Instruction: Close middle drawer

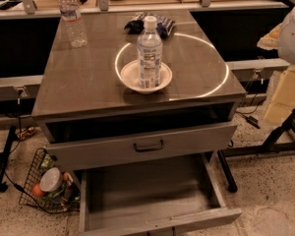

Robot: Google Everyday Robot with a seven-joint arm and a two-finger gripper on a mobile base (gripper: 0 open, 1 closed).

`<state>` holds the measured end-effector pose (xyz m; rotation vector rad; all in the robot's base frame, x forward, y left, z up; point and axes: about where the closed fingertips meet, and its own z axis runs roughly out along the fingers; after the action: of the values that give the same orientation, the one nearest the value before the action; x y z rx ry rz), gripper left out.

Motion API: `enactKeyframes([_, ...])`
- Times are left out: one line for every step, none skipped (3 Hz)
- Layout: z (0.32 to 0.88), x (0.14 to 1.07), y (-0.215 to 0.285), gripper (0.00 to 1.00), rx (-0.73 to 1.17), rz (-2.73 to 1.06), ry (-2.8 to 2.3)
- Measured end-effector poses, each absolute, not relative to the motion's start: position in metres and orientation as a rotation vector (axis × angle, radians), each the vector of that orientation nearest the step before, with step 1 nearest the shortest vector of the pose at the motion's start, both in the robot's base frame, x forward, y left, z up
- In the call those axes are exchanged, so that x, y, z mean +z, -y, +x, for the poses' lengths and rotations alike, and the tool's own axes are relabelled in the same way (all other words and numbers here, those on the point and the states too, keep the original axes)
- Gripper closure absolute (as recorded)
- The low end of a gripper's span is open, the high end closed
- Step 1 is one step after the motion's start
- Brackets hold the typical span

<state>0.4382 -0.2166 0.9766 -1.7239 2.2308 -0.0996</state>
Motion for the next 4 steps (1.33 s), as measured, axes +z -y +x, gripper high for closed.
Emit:
enactKeyframes([0.437,0.974,0.216,0.0,-0.099,-1.727,-2.23])
enactKeyframes([0.423,0.94,0.205,0.0,-0.089,-1.77,-2.219])
enactKeyframes([0.4,0.87,0.178,0.0,-0.021,-1.843,-2.12])
enactKeyframes([0.389,0.791,0.161,0.0,0.063,-1.9,-2.072])
